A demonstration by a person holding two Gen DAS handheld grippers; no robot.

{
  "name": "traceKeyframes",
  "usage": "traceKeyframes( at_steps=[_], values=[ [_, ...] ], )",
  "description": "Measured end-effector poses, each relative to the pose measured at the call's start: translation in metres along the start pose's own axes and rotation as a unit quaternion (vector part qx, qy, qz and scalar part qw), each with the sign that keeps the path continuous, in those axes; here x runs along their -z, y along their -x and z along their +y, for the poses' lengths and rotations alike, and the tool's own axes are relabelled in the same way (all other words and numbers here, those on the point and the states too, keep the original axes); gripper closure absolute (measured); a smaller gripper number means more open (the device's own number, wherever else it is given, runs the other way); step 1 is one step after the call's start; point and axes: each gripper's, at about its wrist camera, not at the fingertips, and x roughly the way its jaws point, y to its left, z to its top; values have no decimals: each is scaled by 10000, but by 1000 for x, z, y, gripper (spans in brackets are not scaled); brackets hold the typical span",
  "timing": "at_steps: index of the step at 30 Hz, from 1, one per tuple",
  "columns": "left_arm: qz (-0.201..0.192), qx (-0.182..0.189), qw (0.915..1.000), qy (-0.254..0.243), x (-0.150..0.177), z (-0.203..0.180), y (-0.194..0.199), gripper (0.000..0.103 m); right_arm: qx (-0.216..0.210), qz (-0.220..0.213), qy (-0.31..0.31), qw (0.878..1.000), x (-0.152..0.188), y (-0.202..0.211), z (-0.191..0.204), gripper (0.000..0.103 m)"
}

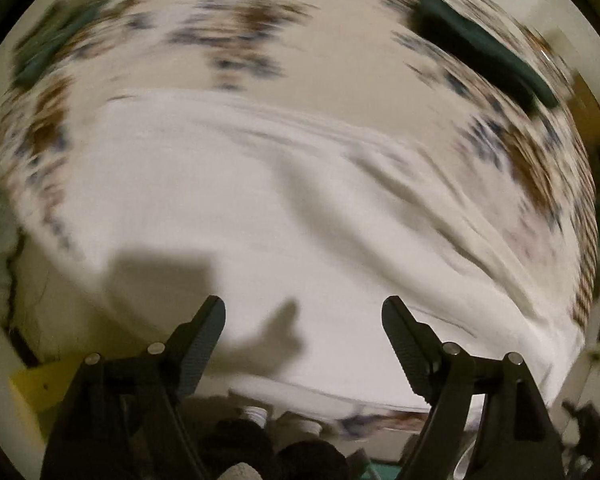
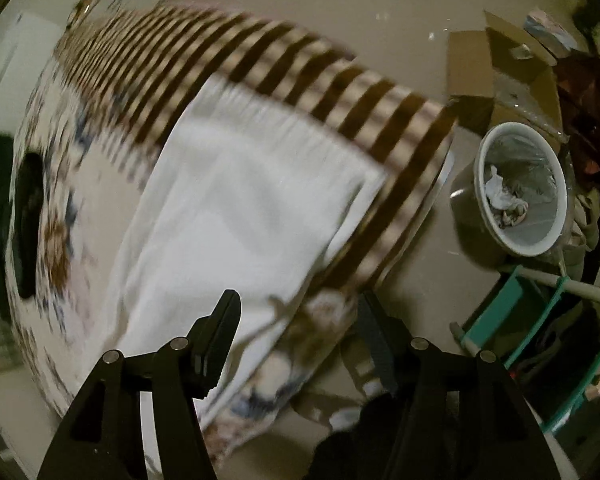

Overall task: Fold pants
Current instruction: 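Lift both hems and fold them over toward the waistband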

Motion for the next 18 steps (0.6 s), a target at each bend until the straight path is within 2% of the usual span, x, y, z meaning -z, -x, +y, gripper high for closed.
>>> traceKeyframes(
  at_steps=[2,4,6,10,13,14,15,18],
  values=[
    [177,-43,9991,-388,5,-34,-17,23,7,-102,-208,9997,-17,-2,-8,40],
    [288,-56,9969,-724,16,-69,-32,23,-202,-60,-416,9989,-33,-9,-16,40],
    [408,-138,9943,-977,23,-90,-43,23,-402,-9,-545,9977,-42,-16,-24,45],
    [649,-366,9863,-1472,43,-120,-73,23,-396,-118,-315,9986,-50,-32,-16,47],
    [874,-610,9805,-1652,53,-124,-93,23,-299,-97,-212,9993,-53,-52,-10,60],
    [923,-682,9792,-1672,55,-123,-97,23,-185,-183,-129,9996,-53,-54,-8,79],
    [940,-692,9791,-1667,57,-120,-100,23,-20,-341,41,9994,-54,-52,-5,91],
    [899,-700,9791,-1684,60,-116,-99,21,326,-653,370,9966,-53,-43,4,92]
  ],
)
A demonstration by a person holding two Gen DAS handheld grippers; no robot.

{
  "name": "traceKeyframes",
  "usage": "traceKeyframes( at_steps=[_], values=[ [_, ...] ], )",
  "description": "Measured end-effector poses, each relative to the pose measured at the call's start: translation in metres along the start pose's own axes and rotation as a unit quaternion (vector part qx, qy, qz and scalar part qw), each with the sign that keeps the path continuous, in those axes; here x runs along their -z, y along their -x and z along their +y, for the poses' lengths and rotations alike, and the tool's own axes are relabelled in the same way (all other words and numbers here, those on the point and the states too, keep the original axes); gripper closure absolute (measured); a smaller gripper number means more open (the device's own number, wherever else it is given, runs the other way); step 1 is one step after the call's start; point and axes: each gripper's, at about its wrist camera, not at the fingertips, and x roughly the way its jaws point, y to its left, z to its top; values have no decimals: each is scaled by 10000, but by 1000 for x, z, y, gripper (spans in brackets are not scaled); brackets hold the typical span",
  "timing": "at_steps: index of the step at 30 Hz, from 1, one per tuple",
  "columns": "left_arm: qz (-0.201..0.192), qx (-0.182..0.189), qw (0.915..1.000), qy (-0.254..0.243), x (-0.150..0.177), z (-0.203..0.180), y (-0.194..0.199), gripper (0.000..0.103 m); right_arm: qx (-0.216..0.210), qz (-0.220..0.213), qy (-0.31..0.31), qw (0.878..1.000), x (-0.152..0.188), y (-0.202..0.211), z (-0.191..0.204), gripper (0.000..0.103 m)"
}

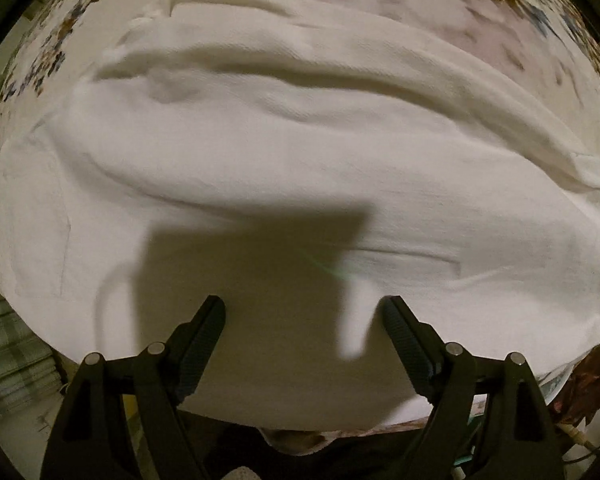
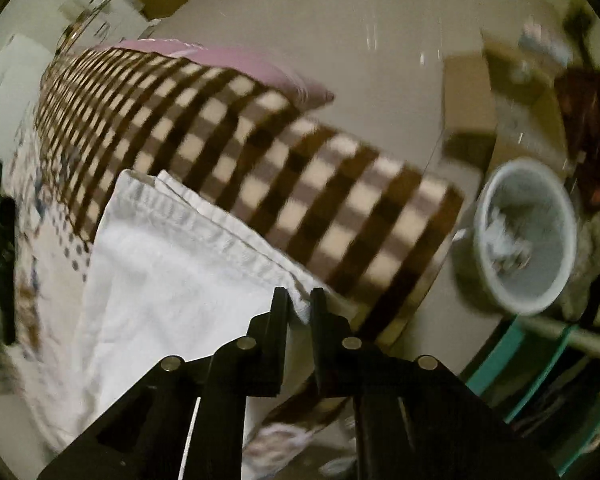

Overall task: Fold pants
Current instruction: 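Lift both hems and fold them over toward the waistband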

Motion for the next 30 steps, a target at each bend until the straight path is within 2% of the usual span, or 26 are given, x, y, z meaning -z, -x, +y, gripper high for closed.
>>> traceKeyframes(
  at_steps=[4,7,10,11,13,15,16,20,26,28,29,30],
  values=[
    [22,-33,10000,-74,2,3,-1,21,179,-131,200,9996,-4,10,0,93],
    [37,-14,10000,-55,6,7,-2,21,316,73,489,9983,-6,-8,5,92],
    [96,15,9999,-50,-10,6,0,21,160,265,318,9990,-13,-15,-9,79],
    [125,26,9999,-59,-9,6,1,21,155,293,229,9992,-16,-12,-12,68],
    [130,118,9998,-72,-8,7,9,21,-78,274,-23,9996,-20,0,-23,63],
    [36,199,9998,-95,-6,5,18,21,-264,198,-142,9994,-24,12,-27,50],
    [-39,205,9997,-146,-6,3,23,21,-391,170,-98,9990,-27,15,-25,49],
    [-219,235,9991,-281,-7,-14,33,21,-554,72,517,9971,-42,9,7,48],
    [-544,269,9978,-283,-36,-30,41,21,-499,181,1290,9902,-57,-22,70,49],
    [-578,204,9978,-264,-49,-28,38,21,-406,81,1668,9851,-56,-29,85,78],
    [-579,181,9978,-274,-53,-28,36,21,-306,76,1851,9822,-55,-31,90,87],
    [-567,119,9979,-295,-59,-27,32,21,-213,27,1978,9800,-53,-33,94,88]
  ],
)
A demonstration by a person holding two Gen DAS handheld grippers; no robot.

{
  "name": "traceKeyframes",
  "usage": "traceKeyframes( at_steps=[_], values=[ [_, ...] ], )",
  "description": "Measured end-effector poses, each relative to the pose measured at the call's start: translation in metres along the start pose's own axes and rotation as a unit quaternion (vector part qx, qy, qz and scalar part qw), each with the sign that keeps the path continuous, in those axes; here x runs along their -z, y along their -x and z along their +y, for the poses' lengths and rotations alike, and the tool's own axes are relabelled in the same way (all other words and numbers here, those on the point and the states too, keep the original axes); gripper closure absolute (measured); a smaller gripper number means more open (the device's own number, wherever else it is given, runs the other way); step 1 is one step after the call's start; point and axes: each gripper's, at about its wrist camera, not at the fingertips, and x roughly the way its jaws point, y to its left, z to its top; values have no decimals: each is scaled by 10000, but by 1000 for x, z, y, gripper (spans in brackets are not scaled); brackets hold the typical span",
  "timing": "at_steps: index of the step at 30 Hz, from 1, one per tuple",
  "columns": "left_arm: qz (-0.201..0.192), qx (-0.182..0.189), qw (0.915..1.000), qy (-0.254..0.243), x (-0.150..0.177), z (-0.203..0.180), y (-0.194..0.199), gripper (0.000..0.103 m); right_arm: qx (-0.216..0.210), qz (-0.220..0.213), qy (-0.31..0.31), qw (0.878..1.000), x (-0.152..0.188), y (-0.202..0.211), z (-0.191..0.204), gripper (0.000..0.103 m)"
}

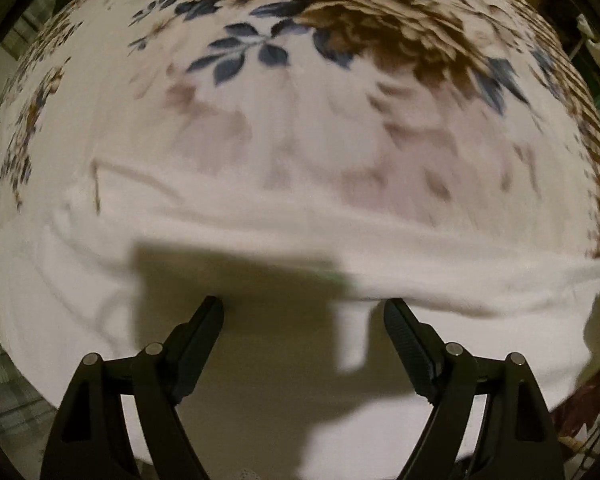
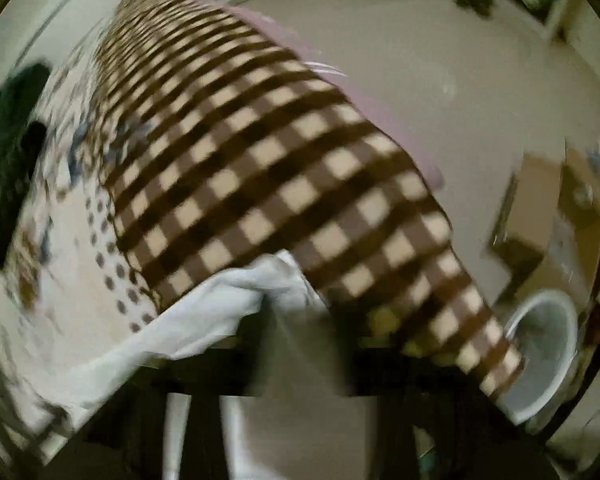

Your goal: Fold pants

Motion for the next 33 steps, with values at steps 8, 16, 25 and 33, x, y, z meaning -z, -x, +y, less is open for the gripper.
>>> traceKeyframes(
  at_steps=[8,16,25,33],
  values=[
    [196,3,9998,-66,-27,23,-26,17,246,-75,-181,9995,-1,-5,-4,89],
    [92,142,9998,-45,-18,-7,16,17,-126,330,-869,9956,20,38,-43,55],
    [813,180,9956,-433,55,-31,-15,17,-1334,1195,-2401,9541,130,21,-45,55],
    [931,178,9940,-542,83,-9,-23,17,-792,1182,-2236,9643,149,-3,-24,91]
  ],
)
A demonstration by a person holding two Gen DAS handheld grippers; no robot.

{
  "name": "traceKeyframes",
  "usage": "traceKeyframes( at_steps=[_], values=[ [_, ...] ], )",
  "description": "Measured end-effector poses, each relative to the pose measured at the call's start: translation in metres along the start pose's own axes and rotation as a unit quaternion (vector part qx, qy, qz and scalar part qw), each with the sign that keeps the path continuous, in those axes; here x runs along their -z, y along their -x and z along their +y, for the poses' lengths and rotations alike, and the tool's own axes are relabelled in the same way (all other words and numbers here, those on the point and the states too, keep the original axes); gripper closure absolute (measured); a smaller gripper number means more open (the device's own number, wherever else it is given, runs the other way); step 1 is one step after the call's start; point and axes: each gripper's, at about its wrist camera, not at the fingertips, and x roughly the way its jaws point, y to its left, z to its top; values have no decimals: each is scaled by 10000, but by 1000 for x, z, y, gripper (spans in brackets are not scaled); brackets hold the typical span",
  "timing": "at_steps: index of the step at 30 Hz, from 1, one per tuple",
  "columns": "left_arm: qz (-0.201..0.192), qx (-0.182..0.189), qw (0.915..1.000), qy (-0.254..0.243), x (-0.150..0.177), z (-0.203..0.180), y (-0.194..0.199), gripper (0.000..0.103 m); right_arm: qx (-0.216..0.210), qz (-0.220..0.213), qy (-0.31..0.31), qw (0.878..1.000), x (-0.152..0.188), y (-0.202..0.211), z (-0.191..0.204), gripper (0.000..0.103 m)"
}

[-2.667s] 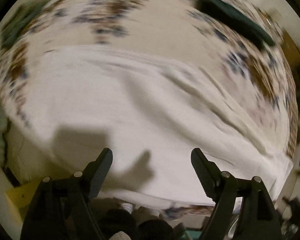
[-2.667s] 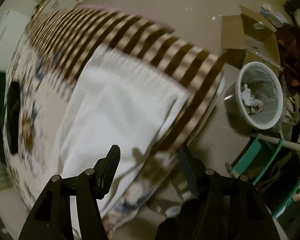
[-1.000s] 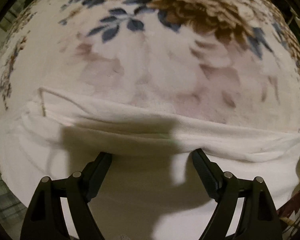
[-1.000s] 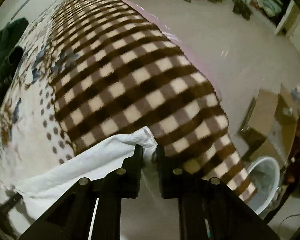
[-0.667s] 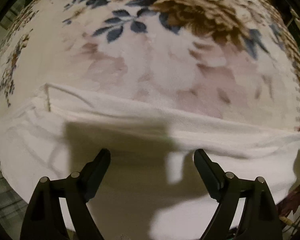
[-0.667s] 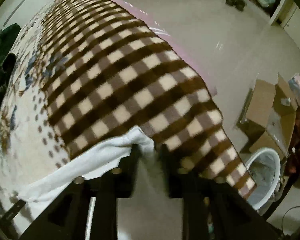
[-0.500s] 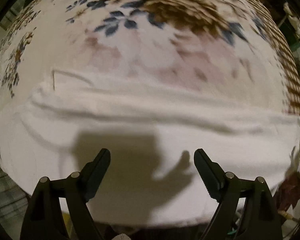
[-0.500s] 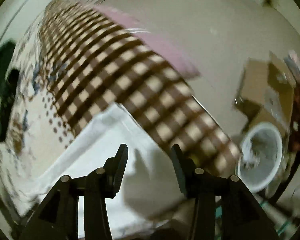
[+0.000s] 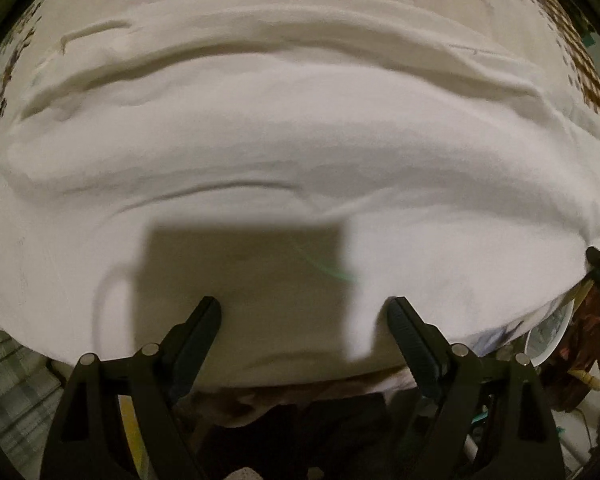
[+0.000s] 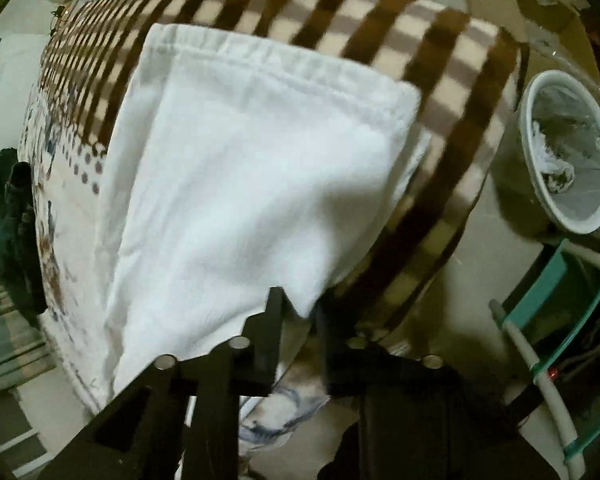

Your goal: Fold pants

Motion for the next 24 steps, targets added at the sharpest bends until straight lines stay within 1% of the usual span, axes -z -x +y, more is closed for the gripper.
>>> traceKeyframes(
  at_steps=[2,4,6,7,8,9,10,11,12,14,15,17,18,19,20,22,24],
  values=[
    [10,14,10000,1,8,4,0,17,141,-44,77,9999,1,2,3,92],
    [15,10,10000,-8,12,7,0,17,165,16,74,9998,0,2,4,92],
    [56,27,10000,54,15,5,2,17,77,104,74,9999,0,4,6,92],
    [35,72,9999,76,15,4,6,17,-70,154,79,9998,-3,10,3,92],
    [-54,128,9999,78,17,1,14,17,-256,179,32,9995,-8,14,0,87],
    [-141,168,9997,73,25,-11,23,17,-461,181,-34,9988,-11,19,-7,75],
    [-263,253,9993,50,24,-14,29,17,-564,111,-114,9983,-13,26,-17,64],
    [-389,329,9987,-8,22,-18,34,17,-669,-24,-190,9976,-16,31,-24,47],
    [-472,338,9983,-80,20,-24,37,17,-828,-186,-249,9961,-18,34,-33,46],
    [-530,354,9977,-223,10,-35,33,17,-996,-432,-387,9933,-25,35,-49,46],
    [-521,417,9975,-243,5,-40,28,17,-1039,-510,-459,9922,-29,33,-57,45],
    [-496,434,9975,-267,-3,-48,19,17,-1380,-678,-582,9864,-37,24,-71,45],
    [-465,415,9976,-297,-12,-47,15,17,-1446,-693,-569,9854,-42,21,-75,45],
    [-397,340,9981,-316,-23,-54,8,17,-1620,-816,-568,9818,-42,21,-77,43],
    [-378,298,9983,-325,-26,-55,9,16,-1764,-919,-576,9783,-44,23,-80,43],
    [-378,355,9981,-342,-28,-62,4,9,-1993,-1045,-442,9734,-44,24,-85,43],
    [-365,394,9979,-374,-29,-67,0,8,-2310,-1130,-360,9657,-43,25,-91,43]
  ],
)
